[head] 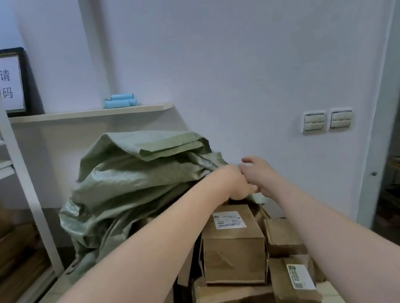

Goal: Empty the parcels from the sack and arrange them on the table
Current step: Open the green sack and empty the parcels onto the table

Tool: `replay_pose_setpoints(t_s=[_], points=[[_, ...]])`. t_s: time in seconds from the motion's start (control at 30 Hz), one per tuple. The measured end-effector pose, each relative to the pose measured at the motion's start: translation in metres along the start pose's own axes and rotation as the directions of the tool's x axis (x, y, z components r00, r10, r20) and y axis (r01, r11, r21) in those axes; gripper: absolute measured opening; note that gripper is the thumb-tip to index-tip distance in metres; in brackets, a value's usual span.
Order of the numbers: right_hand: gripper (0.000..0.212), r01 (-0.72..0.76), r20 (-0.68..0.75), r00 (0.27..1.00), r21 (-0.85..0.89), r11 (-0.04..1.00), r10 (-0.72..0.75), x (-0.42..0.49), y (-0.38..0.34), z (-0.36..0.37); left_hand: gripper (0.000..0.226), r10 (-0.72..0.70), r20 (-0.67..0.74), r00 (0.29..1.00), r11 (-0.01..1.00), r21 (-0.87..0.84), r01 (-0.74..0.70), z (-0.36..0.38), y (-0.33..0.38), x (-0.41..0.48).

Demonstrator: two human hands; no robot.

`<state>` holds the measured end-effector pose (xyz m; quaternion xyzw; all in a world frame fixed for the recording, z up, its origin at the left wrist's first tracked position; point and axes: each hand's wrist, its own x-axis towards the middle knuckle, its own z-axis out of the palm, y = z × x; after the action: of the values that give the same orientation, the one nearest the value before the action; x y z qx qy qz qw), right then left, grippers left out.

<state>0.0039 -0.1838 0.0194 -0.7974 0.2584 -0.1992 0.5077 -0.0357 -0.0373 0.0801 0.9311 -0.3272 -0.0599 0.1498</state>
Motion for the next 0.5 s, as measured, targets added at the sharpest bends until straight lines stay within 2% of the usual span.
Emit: replay_pose_setpoints(t_s=[0.07, 0.1, 0.17, 0.2, 0.23, 0.3, 0.37, 0.5], points=[[0.045, -0.090, 0.030, 0.996, 0.003, 0.996, 0.090, 0.003, 0.018, -0.009, 0.048, 0.066, 0.227, 0.972, 0.984, 0.147, -0.101, 0.016, 0.021, -0.002], [0.033, -0.146, 0.054, 0.988, 0.031, 0.989, 0.144, 0.005, 0.028, -0.015, 0.047, 0.127, 0.273, 0.954, 0.970, 0.167, -0.176, 0.024, 0.030, 0.003], [0.007, -0.248, 0.070, 0.968, 0.079, 0.966, 0.242, 0.009, 0.046, -0.030, 0.048, 0.230, 0.254, 0.939, 0.919, 0.260, -0.296, 0.036, 0.040, 0.019], [0.007, -0.277, 0.068, 0.960, 0.097, 0.956, 0.271, 0.013, 0.056, -0.037, 0.057, 0.269, 0.200, 0.942, 0.894, 0.312, -0.321, 0.043, 0.041, 0.027], [0.017, -0.283, 0.077, 0.958, 0.111, 0.953, 0.276, 0.018, 0.064, -0.042, 0.071, 0.282, 0.146, 0.948, 0.853, 0.415, -0.318, 0.048, 0.039, 0.035], [0.047, -0.299, 0.060, 0.954, 0.122, 0.946, 0.294, 0.027, 0.078, -0.046, 0.103, 0.231, 0.076, 0.970, 0.763, 0.604, -0.229, 0.056, 0.029, 0.058], [0.057, -0.345, 0.066, 0.939, 0.152, 0.926, 0.339, 0.028, 0.083, -0.044, 0.126, 0.098, 0.018, 0.995, 0.721, 0.688, -0.084, 0.061, 0.009, 0.080], [0.069, -0.385, 0.133, 0.921, 0.187, 0.904, 0.365, 0.043, 0.089, -0.031, 0.140, -0.096, -0.086, 0.992, 0.757, 0.641, 0.129, 0.068, -0.028, 0.121]])
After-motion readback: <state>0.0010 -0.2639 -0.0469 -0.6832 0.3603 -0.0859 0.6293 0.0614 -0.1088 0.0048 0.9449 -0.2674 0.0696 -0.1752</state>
